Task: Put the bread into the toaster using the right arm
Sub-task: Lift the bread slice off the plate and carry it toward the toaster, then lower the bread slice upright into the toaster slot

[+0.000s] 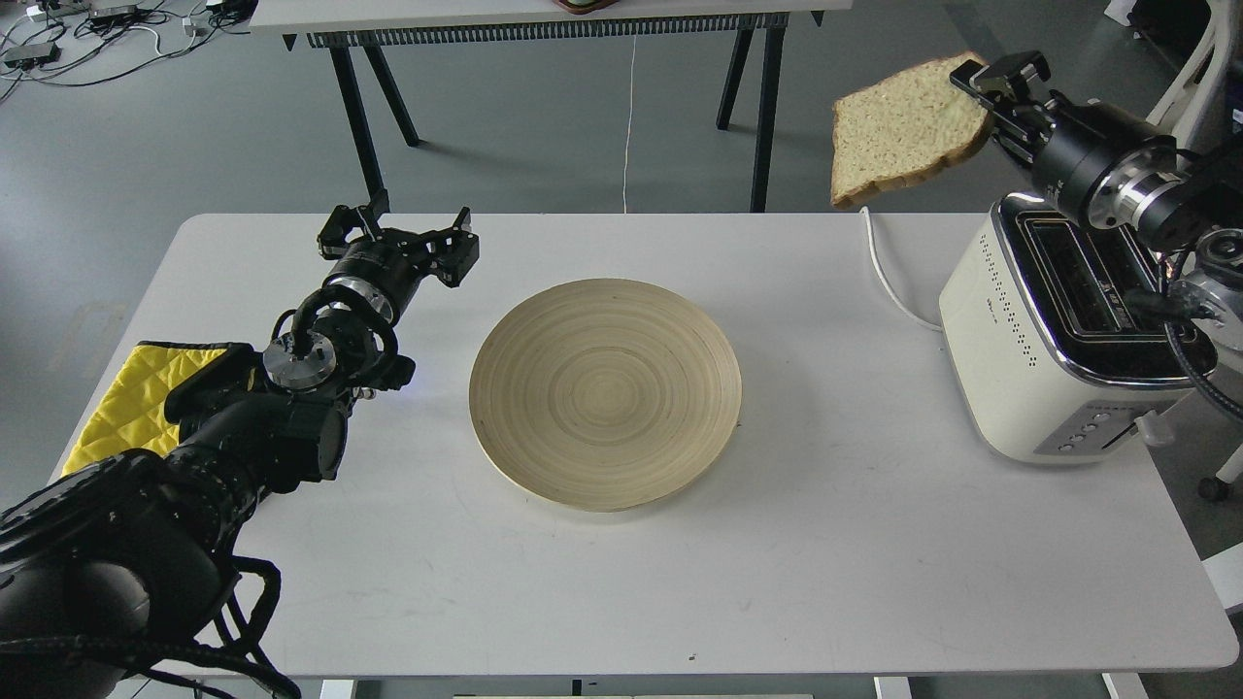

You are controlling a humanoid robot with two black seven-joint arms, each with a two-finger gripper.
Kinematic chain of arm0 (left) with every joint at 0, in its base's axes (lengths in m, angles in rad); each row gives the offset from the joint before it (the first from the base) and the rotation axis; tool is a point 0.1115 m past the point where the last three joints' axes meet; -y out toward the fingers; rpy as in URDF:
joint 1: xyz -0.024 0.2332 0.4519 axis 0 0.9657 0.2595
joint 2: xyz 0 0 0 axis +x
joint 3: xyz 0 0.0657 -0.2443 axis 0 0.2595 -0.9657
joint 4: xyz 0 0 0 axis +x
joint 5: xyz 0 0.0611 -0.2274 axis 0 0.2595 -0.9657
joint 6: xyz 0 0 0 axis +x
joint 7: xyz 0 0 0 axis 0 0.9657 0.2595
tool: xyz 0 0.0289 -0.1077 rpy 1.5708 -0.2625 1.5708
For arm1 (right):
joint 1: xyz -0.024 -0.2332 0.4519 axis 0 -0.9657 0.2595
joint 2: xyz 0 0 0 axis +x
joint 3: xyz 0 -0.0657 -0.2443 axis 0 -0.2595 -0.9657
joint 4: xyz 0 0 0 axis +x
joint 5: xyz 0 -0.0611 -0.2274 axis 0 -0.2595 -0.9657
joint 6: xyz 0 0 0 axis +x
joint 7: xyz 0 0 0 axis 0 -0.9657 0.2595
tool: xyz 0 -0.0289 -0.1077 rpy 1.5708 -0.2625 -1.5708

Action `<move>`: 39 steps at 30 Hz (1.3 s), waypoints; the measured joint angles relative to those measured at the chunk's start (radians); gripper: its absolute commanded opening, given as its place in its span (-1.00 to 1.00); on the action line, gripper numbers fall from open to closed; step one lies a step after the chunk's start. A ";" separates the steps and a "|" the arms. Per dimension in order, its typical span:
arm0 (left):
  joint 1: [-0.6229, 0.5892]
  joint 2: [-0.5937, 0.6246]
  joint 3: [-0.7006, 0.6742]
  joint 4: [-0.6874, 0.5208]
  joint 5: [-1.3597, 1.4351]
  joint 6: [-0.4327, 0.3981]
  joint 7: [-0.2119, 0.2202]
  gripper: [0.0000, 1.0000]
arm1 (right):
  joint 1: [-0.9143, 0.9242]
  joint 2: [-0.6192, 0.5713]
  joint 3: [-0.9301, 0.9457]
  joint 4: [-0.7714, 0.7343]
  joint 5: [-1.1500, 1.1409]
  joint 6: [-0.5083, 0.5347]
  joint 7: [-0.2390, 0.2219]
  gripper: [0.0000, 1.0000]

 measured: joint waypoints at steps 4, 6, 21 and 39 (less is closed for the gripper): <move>0.000 0.000 0.000 0.000 0.000 0.000 0.000 1.00 | 0.081 -0.112 -0.104 0.006 -0.078 0.000 -0.002 -0.73; 0.000 0.000 0.000 0.000 0.000 0.000 0.000 1.00 | 0.100 -0.161 -0.140 0.007 -0.130 0.002 -0.002 -0.73; 0.000 0.000 0.000 0.000 0.000 0.000 0.000 1.00 | 0.102 -0.375 -0.221 0.024 -0.351 0.044 0.001 -0.74; 0.000 0.000 0.000 0.000 0.000 0.000 0.000 1.00 | 0.079 -0.332 -0.257 0.054 -0.371 0.046 0.005 -0.74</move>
